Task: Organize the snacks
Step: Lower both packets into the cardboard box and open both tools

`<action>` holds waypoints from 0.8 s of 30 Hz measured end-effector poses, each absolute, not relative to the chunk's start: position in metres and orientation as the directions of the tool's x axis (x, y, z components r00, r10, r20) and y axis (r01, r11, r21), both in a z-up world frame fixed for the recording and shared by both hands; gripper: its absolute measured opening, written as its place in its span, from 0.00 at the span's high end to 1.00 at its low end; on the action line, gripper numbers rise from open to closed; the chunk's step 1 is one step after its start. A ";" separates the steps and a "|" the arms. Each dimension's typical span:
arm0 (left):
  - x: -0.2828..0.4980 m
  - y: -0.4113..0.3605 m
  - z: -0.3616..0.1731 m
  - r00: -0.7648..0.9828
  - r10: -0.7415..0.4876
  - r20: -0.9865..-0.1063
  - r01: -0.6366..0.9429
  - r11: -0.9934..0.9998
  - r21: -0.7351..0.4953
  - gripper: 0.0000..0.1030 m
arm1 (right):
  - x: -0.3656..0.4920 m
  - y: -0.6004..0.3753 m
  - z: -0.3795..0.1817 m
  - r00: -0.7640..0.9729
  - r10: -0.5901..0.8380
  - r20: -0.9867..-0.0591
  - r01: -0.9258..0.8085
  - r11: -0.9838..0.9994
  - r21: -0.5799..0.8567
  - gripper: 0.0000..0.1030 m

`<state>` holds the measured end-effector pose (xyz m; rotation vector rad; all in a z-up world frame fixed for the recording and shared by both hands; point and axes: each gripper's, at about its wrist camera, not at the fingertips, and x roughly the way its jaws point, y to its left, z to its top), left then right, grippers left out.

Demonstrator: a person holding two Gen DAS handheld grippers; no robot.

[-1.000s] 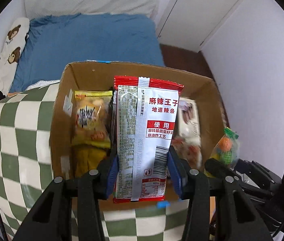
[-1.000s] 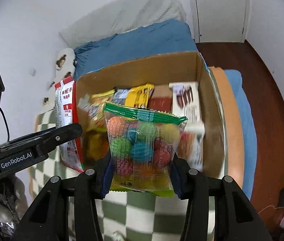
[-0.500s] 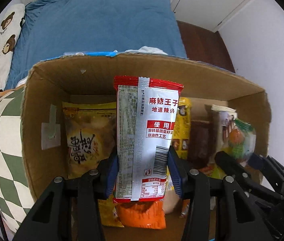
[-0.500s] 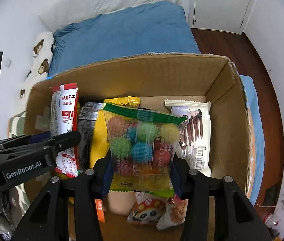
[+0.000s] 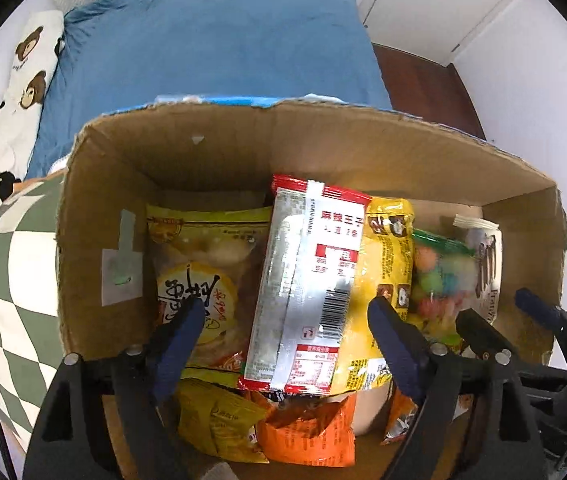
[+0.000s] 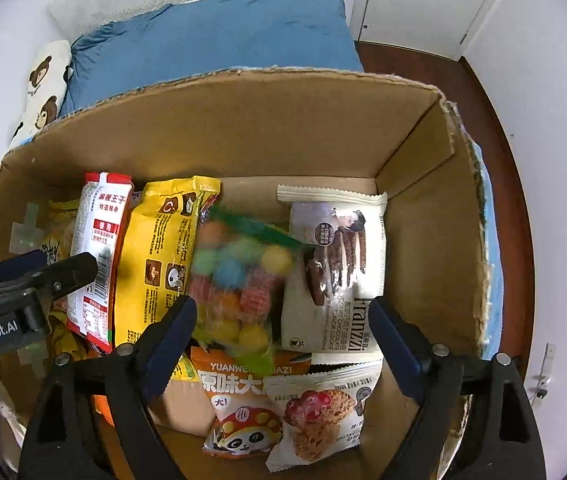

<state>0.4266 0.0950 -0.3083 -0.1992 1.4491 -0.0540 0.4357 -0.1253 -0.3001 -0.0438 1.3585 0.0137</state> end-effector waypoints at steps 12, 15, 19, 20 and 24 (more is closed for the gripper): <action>0.385 0.092 -0.278 0.209 -0.141 -0.968 -0.064 0.986 -0.157 0.15 | 0.391 -0.125 -0.270 0.258 0.032 -0.966 -0.027 0.999 0.026 0.09; 0.370 0.092 -0.268 0.247 -0.128 -0.961 -0.056 0.988 -0.146 0.15 | 0.376 -0.126 -0.261 0.278 0.037 -0.960 -0.030 0.999 0.030 0.09; 0.346 0.093 -0.253 0.304 -0.109 -0.946 -0.042 0.991 -0.128 0.15 | 0.356 -0.130 -0.244 0.320 0.040 -0.947 -0.039 0.999 0.029 0.09; 0.342 0.092 -0.251 0.316 -0.107 -0.943 -0.039 0.991 -0.126 0.15 | 0.349 -0.130 -0.240 0.334 0.039 -0.942 -0.041 0.999 0.027 0.09; 0.320 0.091 -0.231 0.368 -0.105 -0.924 -0.038 0.991 -0.128 0.15 | 0.328 -0.130 -0.220 0.377 0.046 -0.925 -0.060 0.998 0.025 0.09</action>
